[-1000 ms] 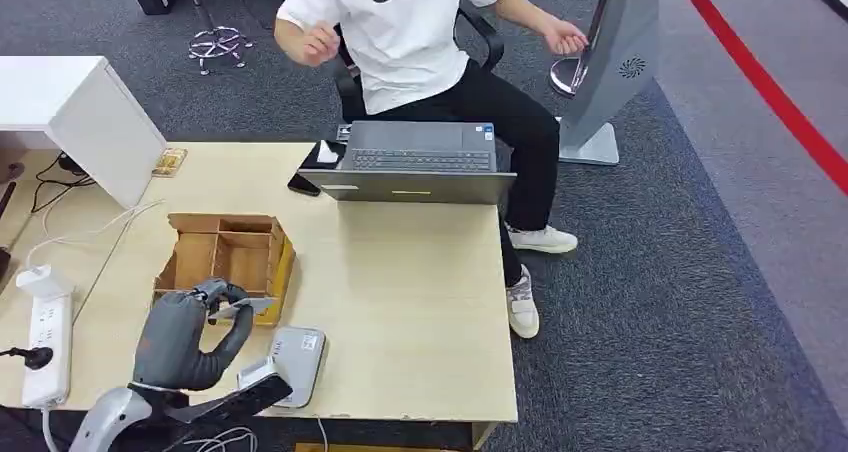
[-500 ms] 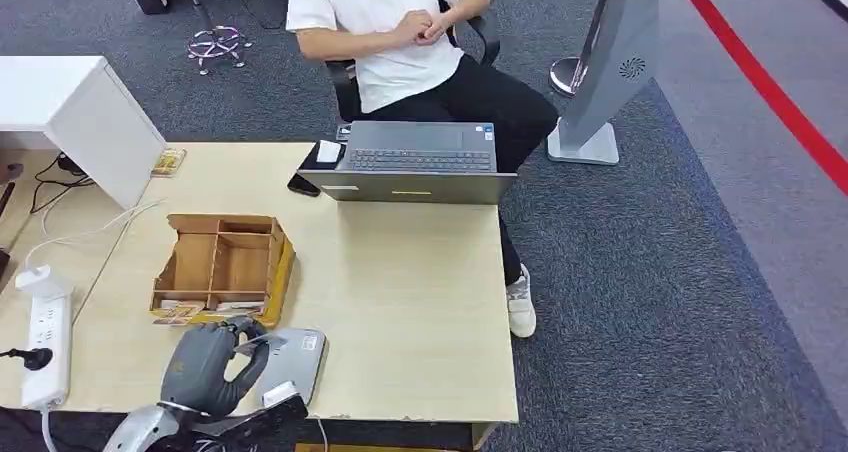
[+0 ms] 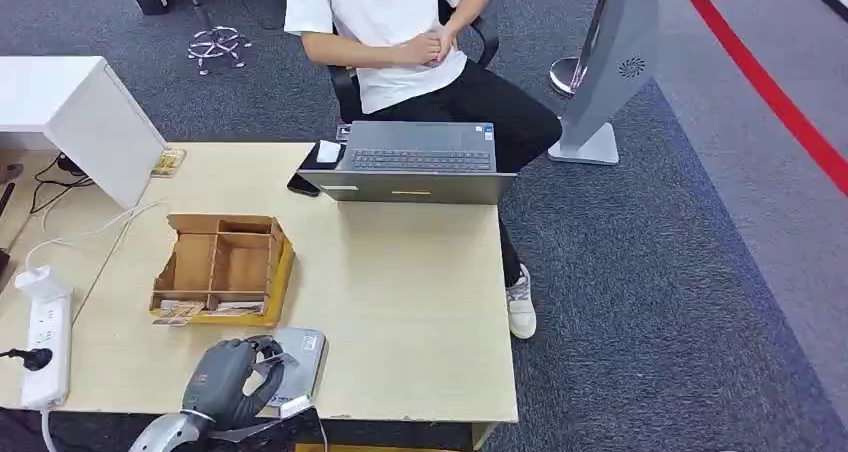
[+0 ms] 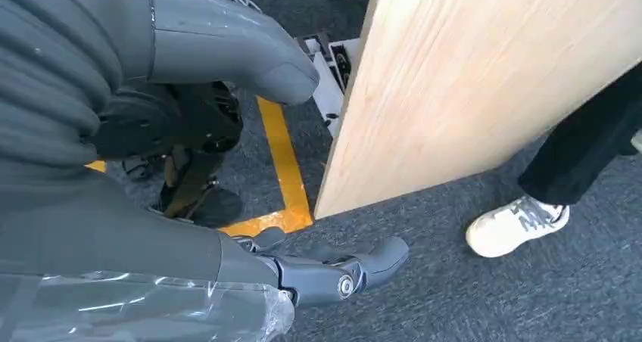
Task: Pass the card to the sensor for recognition and then transmit it.
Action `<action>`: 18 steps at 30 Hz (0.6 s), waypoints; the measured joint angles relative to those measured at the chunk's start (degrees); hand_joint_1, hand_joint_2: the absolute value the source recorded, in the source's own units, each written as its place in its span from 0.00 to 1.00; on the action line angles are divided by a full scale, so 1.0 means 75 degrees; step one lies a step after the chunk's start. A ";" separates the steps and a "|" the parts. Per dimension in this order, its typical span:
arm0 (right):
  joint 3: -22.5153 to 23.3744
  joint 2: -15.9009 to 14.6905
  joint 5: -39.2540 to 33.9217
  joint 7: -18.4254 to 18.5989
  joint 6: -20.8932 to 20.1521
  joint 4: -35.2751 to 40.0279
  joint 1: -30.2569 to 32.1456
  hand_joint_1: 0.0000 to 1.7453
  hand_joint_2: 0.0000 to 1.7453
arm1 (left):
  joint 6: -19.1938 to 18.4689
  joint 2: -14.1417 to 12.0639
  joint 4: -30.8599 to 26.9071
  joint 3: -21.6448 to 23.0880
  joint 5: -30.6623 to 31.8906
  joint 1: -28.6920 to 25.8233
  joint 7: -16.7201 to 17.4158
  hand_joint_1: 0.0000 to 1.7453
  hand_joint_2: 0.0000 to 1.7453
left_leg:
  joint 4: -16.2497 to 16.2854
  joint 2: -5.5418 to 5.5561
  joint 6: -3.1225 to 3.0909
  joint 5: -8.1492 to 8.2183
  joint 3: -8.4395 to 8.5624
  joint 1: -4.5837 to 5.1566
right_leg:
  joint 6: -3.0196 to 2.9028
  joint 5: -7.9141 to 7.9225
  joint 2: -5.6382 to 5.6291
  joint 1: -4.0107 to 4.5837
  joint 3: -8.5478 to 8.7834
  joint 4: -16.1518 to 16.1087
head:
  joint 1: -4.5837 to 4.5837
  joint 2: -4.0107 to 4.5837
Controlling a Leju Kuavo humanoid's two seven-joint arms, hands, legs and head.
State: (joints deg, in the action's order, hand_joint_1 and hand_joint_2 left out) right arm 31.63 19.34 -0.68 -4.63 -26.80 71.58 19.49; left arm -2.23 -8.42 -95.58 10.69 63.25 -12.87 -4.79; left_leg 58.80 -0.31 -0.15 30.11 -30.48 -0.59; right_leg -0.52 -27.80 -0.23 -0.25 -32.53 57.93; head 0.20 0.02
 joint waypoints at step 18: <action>0.0050 0.0000 0.0003 -0.0169 -0.0085 -0.0219 -0.0099 0.00 1.00 | 0.0536 -0.0128 0.0274 0.0163 -0.0463 0.0101 -0.0656 1.00 1.00 | 0.0000 0.0001 -0.0002 -0.0003 0.0002 0.0000 | 0.0000 0.0000 0.0002 0.0000 0.0001 0.0000 | 0.0000 0.0000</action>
State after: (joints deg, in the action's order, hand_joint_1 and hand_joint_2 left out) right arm 32.00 19.34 -0.66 -5.90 -27.43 69.94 18.74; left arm 1.79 -9.38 -93.53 11.91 59.78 -12.11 -9.71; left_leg 58.80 -0.30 -0.17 30.09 -30.46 -0.59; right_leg -0.52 -27.80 -0.21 -0.25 -32.52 57.93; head 0.20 0.02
